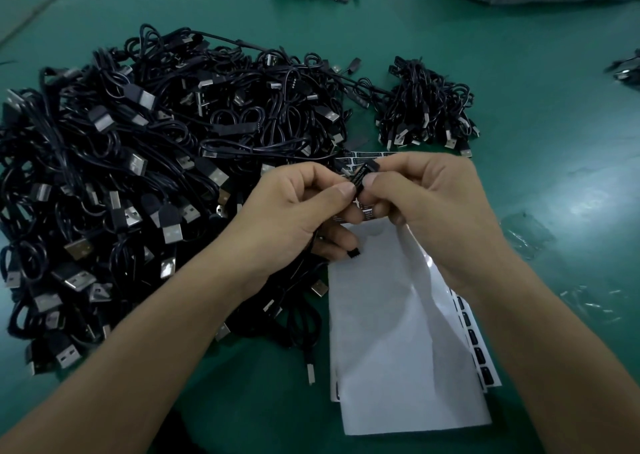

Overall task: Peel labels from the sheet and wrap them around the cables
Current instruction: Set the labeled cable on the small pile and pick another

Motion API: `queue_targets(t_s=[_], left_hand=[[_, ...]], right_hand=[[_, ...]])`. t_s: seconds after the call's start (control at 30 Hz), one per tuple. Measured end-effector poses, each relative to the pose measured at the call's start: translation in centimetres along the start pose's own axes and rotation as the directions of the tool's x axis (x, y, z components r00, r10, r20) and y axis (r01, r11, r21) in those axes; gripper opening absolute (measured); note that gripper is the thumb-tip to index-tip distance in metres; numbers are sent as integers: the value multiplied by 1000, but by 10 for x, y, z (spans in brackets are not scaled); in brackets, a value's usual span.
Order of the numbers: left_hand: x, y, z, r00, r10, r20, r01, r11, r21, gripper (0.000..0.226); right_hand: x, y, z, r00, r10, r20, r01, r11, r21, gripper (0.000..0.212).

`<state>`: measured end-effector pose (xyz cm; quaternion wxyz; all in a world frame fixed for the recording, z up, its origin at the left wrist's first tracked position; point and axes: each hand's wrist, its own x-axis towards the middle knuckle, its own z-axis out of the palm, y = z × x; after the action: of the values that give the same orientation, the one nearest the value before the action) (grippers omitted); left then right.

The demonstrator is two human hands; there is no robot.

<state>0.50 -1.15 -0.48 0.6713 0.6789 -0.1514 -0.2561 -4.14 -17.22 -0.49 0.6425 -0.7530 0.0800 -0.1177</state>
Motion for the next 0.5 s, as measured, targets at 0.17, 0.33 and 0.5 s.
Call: queue_targets(t_s=[0.17,0.33,0.5], left_hand=[[0,-4,5,996,85,-37,-80,990,119,13],[1,-9,5,986,163,-33,-151,961,231,8],[1,-7,3,996,85,-26,-80,987,141,10]], right_hand=[[-1,4,2,998,-51,-25,49,994,-95,24],[0,7,-1,998,-70,5,70,992,-102,21],[0,4,-3,998,-48,31,50,996,-75,33]])
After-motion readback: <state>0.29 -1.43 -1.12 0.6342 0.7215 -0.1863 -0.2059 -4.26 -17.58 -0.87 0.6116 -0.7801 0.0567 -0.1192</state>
